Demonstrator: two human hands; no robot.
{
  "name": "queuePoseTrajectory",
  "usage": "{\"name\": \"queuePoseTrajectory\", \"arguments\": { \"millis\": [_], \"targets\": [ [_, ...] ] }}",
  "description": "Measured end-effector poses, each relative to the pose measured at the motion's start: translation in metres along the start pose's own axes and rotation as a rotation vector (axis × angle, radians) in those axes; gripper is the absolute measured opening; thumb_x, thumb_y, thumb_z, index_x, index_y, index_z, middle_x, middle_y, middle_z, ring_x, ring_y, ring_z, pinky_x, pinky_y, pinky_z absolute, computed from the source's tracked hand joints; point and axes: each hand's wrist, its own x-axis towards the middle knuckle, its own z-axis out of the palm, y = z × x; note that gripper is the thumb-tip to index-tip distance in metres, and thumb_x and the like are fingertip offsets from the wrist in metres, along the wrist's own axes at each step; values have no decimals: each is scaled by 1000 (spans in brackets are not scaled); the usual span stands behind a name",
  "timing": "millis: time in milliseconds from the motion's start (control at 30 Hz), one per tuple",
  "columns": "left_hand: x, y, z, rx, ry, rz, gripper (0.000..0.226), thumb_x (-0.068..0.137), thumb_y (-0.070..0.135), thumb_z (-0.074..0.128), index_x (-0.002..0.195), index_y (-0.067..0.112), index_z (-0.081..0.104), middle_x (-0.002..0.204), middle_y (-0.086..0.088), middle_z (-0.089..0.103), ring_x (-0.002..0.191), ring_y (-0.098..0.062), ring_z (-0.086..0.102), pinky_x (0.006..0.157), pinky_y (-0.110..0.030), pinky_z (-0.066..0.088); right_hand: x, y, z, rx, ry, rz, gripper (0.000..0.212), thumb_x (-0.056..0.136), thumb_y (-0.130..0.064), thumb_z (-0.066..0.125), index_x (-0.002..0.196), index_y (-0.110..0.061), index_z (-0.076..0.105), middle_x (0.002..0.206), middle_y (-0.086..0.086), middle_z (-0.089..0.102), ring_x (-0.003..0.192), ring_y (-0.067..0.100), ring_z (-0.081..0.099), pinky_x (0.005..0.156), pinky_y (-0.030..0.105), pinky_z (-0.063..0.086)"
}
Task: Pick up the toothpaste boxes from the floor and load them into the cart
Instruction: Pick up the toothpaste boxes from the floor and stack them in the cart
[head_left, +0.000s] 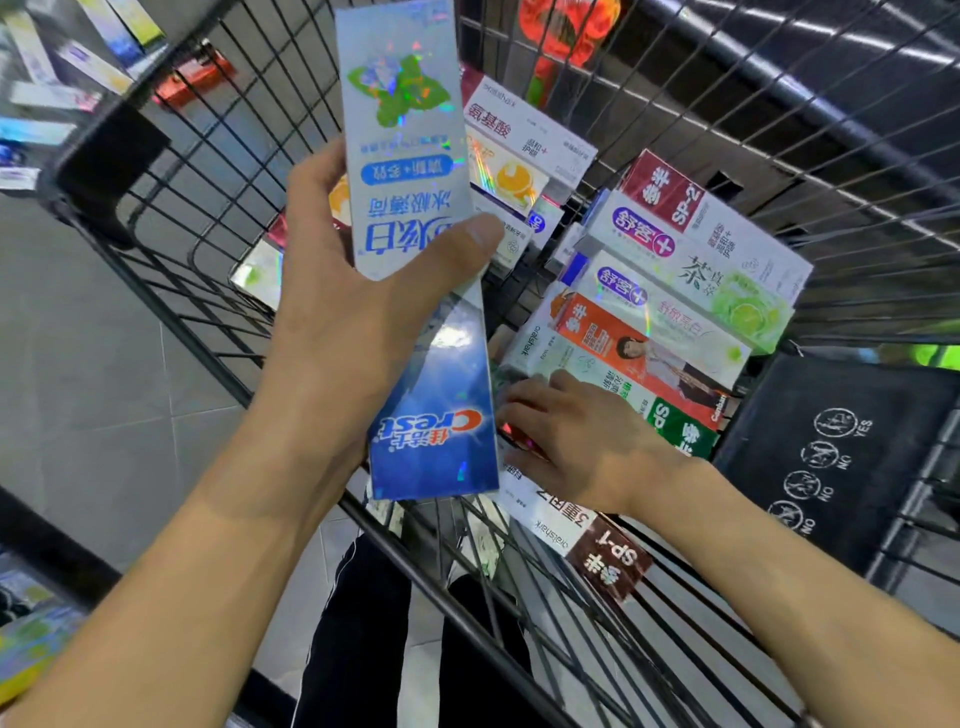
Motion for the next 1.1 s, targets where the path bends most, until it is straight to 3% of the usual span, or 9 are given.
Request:
{"name": "queuePoseTrajectory", "arguments": {
  "millis": [200,333,433,533,700,833,933,1000,1100],
  "targets": [
    [-1,1,4,11,9,-15,75,74,28,86,137,25,44,114,-2,74,107,-29,71,91,-56,56,-1,-3,17,31,-68,74,39,96,-45,44,124,-22,57,141,5,55,116,38,56,86,50,51],
    [-4,4,6,7,-6,-39,77,71,30,86,136,26,44,112,4,75,103,-21,72,90,-50,58,-11,-5,-4,109,141,161,36,92,-38,52,120,-19,65,128,1,65,92,30,58,78,42,53],
    [-3,7,9,46,-46,-68,90,59,33,93,133,27,43,104,11,76,94,-11,74,78,-31,61,-13,-2,-24,160,321,218,34,91,-27,60,120,-11,69,119,7,68,104,25,57,92,36,48],
    [6,13,12,185,-104,-80,89,51,41,87,127,31,42,93,18,75,78,-2,72,60,-14,52,-12,10,-42,148,407,298,39,90,-33,61,122,-11,67,124,7,67,110,27,59,96,38,45],
    [64,7,14,608,-195,41,60,72,35,87,114,26,44,85,14,71,63,5,63,59,-16,46,-7,30,-60,76,412,458,55,93,-50,44,128,-11,61,136,16,59,118,39,56,99,44,42],
    [123,3,17,991,-362,212,55,74,38,82,111,22,44,85,17,65,79,-6,61,63,-18,43,-4,46,-65,61,334,604,73,89,-62,31,140,-13,53,153,16,44,136,41,43,112,52,36],
    [164,-8,21,1200,-531,373,68,69,44,78,126,17,52,114,-3,69,102,-26,63,83,-34,49,-2,59,-64,64,365,652,76,89,-64,30,143,-15,50,153,13,44,138,37,42,114,52,35],
    [189,-14,27,1370,-595,467,82,73,45,80,143,17,48,135,-6,59,122,-27,56,95,-36,45,-2,67,-61,47,415,655,74,91,-64,34,142,-13,51,150,15,47,136,38,44,113,52,37],
    [223,-21,39,1630,-648,543,90,76,57,73,150,22,37,139,-4,51,128,-27,51,90,-40,45,-3,74,-58,30,477,659,72,92,-60,40,142,-9,51,151,19,46,133,40,45,111,53,38]
  ]
}}
